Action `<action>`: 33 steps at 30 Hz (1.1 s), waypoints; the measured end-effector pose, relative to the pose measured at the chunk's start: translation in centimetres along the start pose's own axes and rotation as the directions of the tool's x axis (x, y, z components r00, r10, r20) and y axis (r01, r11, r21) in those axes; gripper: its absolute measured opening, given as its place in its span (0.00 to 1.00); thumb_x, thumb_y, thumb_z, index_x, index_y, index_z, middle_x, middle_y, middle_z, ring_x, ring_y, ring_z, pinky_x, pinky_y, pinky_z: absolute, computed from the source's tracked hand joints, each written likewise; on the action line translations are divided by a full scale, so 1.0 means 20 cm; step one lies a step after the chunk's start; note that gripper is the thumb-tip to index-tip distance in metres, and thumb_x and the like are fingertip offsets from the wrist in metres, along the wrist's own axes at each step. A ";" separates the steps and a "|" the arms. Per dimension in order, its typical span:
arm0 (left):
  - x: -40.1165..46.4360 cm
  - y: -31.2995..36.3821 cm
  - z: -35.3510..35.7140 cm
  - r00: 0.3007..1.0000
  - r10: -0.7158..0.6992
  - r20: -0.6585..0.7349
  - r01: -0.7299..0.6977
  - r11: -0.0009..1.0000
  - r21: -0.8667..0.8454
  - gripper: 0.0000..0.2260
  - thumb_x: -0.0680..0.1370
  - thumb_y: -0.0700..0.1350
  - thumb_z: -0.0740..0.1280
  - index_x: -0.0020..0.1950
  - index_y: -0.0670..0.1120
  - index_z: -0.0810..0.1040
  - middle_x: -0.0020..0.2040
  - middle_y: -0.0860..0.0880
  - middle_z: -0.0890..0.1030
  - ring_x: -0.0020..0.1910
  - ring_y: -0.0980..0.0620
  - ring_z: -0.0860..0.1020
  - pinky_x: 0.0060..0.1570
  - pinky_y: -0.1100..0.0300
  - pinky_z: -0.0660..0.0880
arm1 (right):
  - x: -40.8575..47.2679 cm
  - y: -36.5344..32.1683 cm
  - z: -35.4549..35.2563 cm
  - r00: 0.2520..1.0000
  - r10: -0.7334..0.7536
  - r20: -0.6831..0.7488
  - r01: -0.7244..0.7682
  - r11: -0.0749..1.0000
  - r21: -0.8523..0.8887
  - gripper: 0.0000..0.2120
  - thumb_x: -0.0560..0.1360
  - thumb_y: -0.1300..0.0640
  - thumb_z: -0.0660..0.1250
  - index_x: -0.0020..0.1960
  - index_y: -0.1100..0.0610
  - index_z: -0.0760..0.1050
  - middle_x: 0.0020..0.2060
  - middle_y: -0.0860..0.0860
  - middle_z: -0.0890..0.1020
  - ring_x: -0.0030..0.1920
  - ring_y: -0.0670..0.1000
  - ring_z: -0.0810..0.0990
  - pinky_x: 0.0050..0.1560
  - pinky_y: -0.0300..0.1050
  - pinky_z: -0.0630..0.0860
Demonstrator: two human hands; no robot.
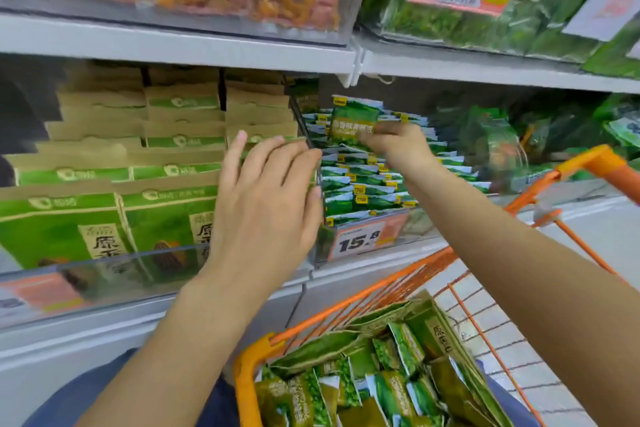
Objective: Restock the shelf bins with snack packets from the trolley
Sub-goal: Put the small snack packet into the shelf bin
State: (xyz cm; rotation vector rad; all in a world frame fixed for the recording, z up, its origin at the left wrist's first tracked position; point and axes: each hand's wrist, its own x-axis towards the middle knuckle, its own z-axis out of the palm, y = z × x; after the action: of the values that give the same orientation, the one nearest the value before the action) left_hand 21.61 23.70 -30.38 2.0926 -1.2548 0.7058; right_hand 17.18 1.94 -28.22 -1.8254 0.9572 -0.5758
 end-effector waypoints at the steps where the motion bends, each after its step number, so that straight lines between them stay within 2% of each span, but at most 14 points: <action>1: 0.00 -0.01 0.00 1.000 0.005 0.002 -0.005 1.000 -0.006 0.15 0.76 0.46 0.63 0.60 0.45 0.79 0.58 0.48 0.80 0.62 0.45 0.74 0.71 0.48 0.55 | 0.07 -0.01 0.04 1.000 0.013 -0.009 -0.013 1.000 -0.005 0.17 0.73 0.54 0.73 0.59 0.59 0.75 0.49 0.51 0.77 0.48 0.50 0.75 0.39 0.38 0.68; 4: 0.01 -0.02 0.01 1.000 0.015 0.023 -0.015 1.000 0.003 0.13 0.76 0.46 0.64 0.59 0.45 0.79 0.56 0.49 0.81 0.59 0.45 0.76 0.70 0.49 0.59 | 0.27 -0.04 0.18 0.999 0.028 -0.020 -0.029 0.997 -0.065 0.11 0.72 0.54 0.74 0.46 0.59 0.75 0.38 0.47 0.76 0.43 0.49 0.74 0.38 0.37 0.69; 7: 0.02 -0.03 0.03 0.999 -0.005 0.038 0.004 1.000 0.013 0.13 0.76 0.45 0.64 0.59 0.46 0.80 0.55 0.49 0.81 0.58 0.46 0.76 0.69 0.49 0.60 | 0.42 -0.05 0.27 0.999 -0.017 0.046 0.026 0.982 -0.189 0.18 0.72 0.52 0.73 0.58 0.60 0.78 0.46 0.50 0.77 0.48 0.49 0.74 0.52 0.46 0.74; 9: 0.03 -0.03 0.04 0.999 -0.011 0.050 0.011 1.000 0.009 0.13 0.76 0.45 0.64 0.58 0.46 0.80 0.55 0.49 0.81 0.57 0.46 0.77 0.68 0.49 0.61 | 0.47 -0.05 0.31 0.994 -0.017 0.108 0.036 0.983 -0.178 0.19 0.74 0.54 0.71 0.63 0.60 0.76 0.50 0.51 0.78 0.49 0.48 0.74 0.59 0.46 0.74; 12: 0.04 -0.03 0.04 0.997 -0.024 0.068 0.023 1.000 0.013 0.12 0.76 0.45 0.64 0.58 0.46 0.80 0.55 0.49 0.81 0.57 0.46 0.77 0.68 0.49 0.61 | 0.52 -0.03 0.36 0.989 -0.036 0.146 0.078 0.954 -0.288 0.16 0.75 0.55 0.70 0.59 0.62 0.78 0.55 0.58 0.81 0.48 0.50 0.77 0.59 0.49 0.75; 15: 0.04 -0.03 0.05 0.997 -0.036 0.074 0.034 0.999 0.026 0.12 0.76 0.45 0.64 0.58 0.47 0.80 0.54 0.49 0.81 0.56 0.47 0.78 0.68 0.49 0.61 | 0.51 -0.02 0.38 0.978 -0.150 0.148 0.202 0.871 -0.448 0.18 0.75 0.50 0.70 0.53 0.65 0.80 0.51 0.62 0.82 0.53 0.58 0.80 0.57 0.52 0.75; 18: 0.04 -0.02 0.04 0.997 -0.028 0.071 0.025 0.999 0.037 0.11 0.76 0.45 0.64 0.57 0.47 0.80 0.54 0.50 0.81 0.56 0.46 0.78 0.68 0.49 0.61 | 0.47 -0.03 0.34 0.967 -0.222 0.123 0.252 0.784 -0.567 0.21 0.75 0.45 0.68 0.59 0.60 0.79 0.58 0.58 0.81 0.60 0.57 0.77 0.57 0.45 0.72; 20: 0.04 -0.02 0.04 0.998 -0.026 0.064 0.023 0.999 0.045 0.11 0.77 0.45 0.63 0.57 0.47 0.80 0.54 0.49 0.81 0.55 0.46 0.77 0.68 0.49 0.61 | 0.43 -0.04 0.28 0.979 -0.196 0.053 0.197 0.849 -0.490 0.20 0.76 0.47 0.67 0.62 0.57 0.77 0.60 0.55 0.80 0.61 0.55 0.77 0.57 0.43 0.71; 22: 0.03 -0.02 0.04 0.998 -0.021 0.053 0.018 0.999 0.045 0.12 0.76 0.45 0.64 0.57 0.46 0.80 0.54 0.49 0.81 0.56 0.45 0.77 0.70 0.48 0.58 | 0.34 -0.05 0.19 0.991 -0.135 0.012 0.131 0.933 -0.335 0.11 0.76 0.52 0.68 0.56 0.54 0.80 0.54 0.55 0.83 0.53 0.55 0.81 0.51 0.45 0.75; 24: 0.02 0.00 0.02 0.999 -0.004 0.033 0.003 0.999 0.039 0.14 0.76 0.46 0.64 0.60 0.44 0.79 0.58 0.46 0.80 0.61 0.43 0.74 0.73 0.46 0.53 | 0.16 -0.04 0.06 0.986 -0.164 0.028 0.166 0.955 -0.245 0.04 0.75 0.57 0.67 0.44 0.51 0.80 0.41 0.54 0.84 0.38 0.51 0.81 0.41 0.47 0.76; 26: 0.00 0.04 0.00 0.999 0.045 -0.013 -0.045 0.999 0.018 0.17 0.76 0.47 0.65 0.62 0.42 0.78 0.62 0.43 0.78 0.67 0.41 0.70 0.74 0.45 0.51 | -0.08 -0.02 -0.05 0.965 -0.253 0.069 0.262 0.936 -0.235 0.09 0.76 0.57 0.67 0.38 0.48 0.77 0.29 0.47 0.80 0.28 0.44 0.75 0.35 0.42 0.73; 28: -0.05 0.11 -0.04 0.991 0.124 -0.056 -0.129 0.987 -0.096 0.15 0.76 0.46 0.65 0.60 0.42 0.80 0.61 0.43 0.79 0.66 0.42 0.70 0.72 0.46 0.56 | -0.36 0.02 -0.16 0.943 -0.313 0.114 0.331 0.922 -0.202 0.08 0.77 0.55 0.67 0.39 0.49 0.78 0.23 0.46 0.77 0.24 0.42 0.72 0.31 0.39 0.70; 31: -0.16 0.23 -0.08 0.962 0.265 0.067 -0.221 0.898 -0.380 0.10 0.77 0.44 0.64 0.52 0.44 0.83 0.50 0.48 0.83 0.51 0.46 0.80 0.53 0.53 0.75 | -0.72 0.17 -0.29 0.923 -0.347 0.169 0.375 0.908 -0.184 0.06 0.76 0.53 0.66 0.43 0.52 0.80 0.24 0.49 0.77 0.25 0.41 0.72 0.29 0.33 0.66; 33: -0.23 0.27 -0.04 0.889 0.406 0.214 -0.290 0.858 -0.424 0.10 0.76 0.46 0.62 0.47 0.46 0.82 0.44 0.51 0.83 0.46 0.48 0.80 0.45 0.56 0.75 | -0.86 0.30 -0.34 0.908 -0.315 0.276 0.402 0.839 -0.365 0.04 0.76 0.52 0.67 0.42 0.46 0.77 0.27 0.43 0.77 0.26 0.40 0.73 0.30 0.32 0.65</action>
State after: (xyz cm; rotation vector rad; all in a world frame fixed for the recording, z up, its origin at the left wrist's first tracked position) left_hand 14.71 24.99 -31.88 1.6999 -1.8141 0.2570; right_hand 0.12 10.99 -30.26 -2.4302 0.6227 -0.4135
